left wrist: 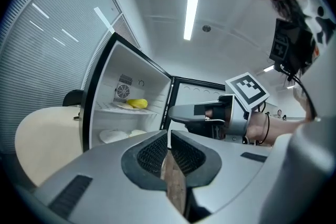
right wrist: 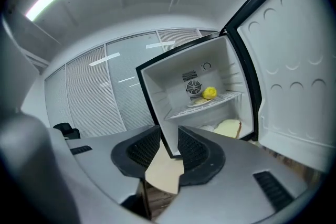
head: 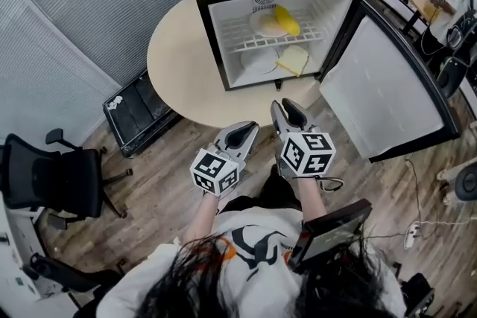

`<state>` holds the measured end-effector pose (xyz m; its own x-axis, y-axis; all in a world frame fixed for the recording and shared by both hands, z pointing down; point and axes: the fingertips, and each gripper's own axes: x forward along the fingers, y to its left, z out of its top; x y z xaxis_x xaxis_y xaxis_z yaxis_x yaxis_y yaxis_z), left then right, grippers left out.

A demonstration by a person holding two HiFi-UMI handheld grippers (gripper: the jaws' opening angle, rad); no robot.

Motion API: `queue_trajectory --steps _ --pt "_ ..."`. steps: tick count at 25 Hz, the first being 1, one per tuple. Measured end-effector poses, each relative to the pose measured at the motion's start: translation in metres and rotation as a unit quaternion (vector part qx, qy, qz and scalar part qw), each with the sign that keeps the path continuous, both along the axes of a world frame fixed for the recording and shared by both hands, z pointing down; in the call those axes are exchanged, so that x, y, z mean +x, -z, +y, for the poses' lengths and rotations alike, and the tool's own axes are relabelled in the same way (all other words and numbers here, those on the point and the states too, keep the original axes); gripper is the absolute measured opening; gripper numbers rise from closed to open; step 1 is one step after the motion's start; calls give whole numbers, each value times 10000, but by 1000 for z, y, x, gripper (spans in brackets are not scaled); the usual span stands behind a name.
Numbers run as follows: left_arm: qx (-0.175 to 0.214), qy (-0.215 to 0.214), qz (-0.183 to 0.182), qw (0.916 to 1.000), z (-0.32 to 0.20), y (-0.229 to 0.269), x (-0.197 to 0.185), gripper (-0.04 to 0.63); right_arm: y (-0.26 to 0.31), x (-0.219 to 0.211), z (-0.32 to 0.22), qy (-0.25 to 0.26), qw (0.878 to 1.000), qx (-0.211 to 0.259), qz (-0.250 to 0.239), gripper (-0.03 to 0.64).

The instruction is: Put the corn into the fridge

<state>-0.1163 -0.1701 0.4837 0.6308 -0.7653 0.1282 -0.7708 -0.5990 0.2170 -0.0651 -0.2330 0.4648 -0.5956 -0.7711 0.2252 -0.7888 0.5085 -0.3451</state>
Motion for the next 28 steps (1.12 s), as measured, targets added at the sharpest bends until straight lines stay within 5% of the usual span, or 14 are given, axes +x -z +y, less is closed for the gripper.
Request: queue_trajectory --steps 14,28 --pt "-114 -126 336 9993 63 -5 10 14 -8 24 81 -256 9994 -238 52 64" --pt "-88 398 350 9986 102 3 54 14 -6 77 132 188 9994 -273 56 60"
